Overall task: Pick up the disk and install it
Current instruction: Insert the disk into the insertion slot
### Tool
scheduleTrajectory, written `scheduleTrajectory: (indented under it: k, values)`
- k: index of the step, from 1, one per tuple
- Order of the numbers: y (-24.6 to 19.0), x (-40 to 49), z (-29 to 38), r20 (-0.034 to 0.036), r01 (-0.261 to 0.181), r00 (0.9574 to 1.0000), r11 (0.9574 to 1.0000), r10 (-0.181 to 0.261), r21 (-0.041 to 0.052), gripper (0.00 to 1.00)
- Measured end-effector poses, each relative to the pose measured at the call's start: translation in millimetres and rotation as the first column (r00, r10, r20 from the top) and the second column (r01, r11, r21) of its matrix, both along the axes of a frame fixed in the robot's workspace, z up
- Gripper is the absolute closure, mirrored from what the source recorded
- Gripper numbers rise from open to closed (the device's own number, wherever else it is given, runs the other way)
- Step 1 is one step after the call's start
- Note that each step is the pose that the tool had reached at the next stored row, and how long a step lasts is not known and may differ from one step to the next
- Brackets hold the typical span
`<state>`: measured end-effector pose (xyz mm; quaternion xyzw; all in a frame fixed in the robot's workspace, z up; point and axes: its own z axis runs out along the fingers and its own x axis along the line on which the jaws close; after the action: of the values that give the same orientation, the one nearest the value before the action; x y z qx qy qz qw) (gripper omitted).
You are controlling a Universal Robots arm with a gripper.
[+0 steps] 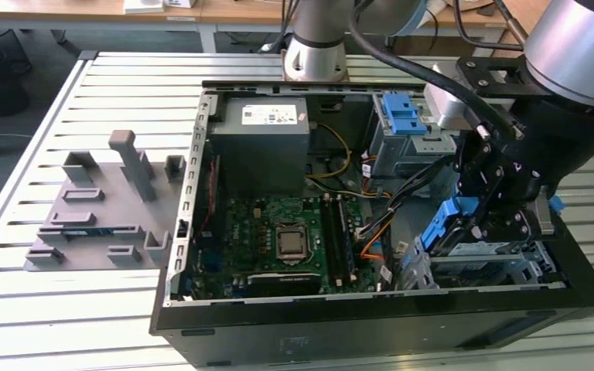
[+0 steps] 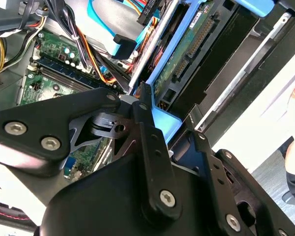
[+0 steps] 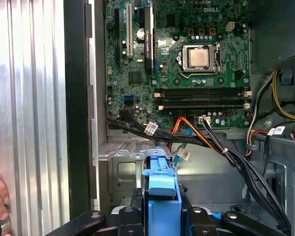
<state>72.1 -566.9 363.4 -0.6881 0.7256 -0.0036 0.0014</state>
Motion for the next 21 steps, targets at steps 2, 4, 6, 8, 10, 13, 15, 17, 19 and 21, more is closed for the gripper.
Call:
scheduleTrajectory:
  k: [2, 4, 6, 8, 10, 13, 15, 17, 19, 21]
  values:
    - [0.0, 0.0, -1.8, 0.0, 0.0, 1.0, 1.0, 0.0, 0.0, 0.64]
    - [0.0, 0.0, -3.6, 0.0, 0.0, 1.0, 1.0, 0.0, -0.0001, 0.64]
    - [0.0, 0.0, -5.3, 0.0, 0.0, 1.0, 1.0, 0.0, -0.0001, 0.64]
    - [0.0, 0.0, -7.1, 0.0, 0.0, 1.0, 1.0, 0.0, -0.0001, 0.64]
    - [0.0, 0.0, -8.7, 0.0, 0.0, 1.0, 1.0, 0.0, -0.0001, 0.64]
    - [0.0, 0.0, -11.1, 0.0, 0.0, 1.0, 1.0, 0.0, -0.0001, 0.64]
    - [0.0, 0.0, -12.4, 0.0, 0.0, 1.0, 1.0, 0.0, -0.0002, 0.64]
    - [0.0, 0.0, -12.9, 0.0, 0.0, 1.0, 1.0, 0.0, -0.0002, 0.64]
    - [0.0, 0.0, -13.1, 0.0, 0.0, 1.0, 1.0, 0.0, -0.0002, 0.64]
    - [0.0, 0.0, -13.2, 0.0, 0.0, 1.0, 1.0, 0.0, -0.0001, 0.64]
